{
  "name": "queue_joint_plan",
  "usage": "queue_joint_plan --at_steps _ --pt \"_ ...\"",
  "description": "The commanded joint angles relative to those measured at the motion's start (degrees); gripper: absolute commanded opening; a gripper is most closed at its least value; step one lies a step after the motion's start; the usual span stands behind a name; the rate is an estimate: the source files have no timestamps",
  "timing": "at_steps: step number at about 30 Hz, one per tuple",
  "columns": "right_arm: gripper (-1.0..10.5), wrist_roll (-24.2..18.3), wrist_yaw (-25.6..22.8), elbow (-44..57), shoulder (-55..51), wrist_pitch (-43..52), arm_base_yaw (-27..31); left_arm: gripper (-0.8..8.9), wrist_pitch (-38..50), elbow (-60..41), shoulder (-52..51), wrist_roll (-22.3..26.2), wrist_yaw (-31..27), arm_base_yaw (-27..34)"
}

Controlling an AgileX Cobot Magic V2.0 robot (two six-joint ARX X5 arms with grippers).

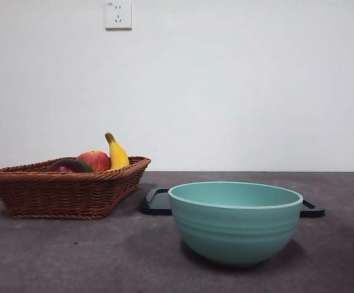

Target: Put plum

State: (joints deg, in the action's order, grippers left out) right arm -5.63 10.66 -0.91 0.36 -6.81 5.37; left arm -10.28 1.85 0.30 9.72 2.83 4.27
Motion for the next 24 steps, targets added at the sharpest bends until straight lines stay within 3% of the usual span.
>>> queue_joint_plan --at_steps 1,24 --pt "0.1 0.8 -0.3 0.3 -0.2 -2.6 0.1 0.06 -0.4 -1.2 -0.1 -0.3 -0.1 0.1" --pt "0.1 1.1 -0.2 0.3 -0.2 -2.2 0.1 0.07 -0.5 -1.2 -0.1 -0.3 -0.1 0.1"
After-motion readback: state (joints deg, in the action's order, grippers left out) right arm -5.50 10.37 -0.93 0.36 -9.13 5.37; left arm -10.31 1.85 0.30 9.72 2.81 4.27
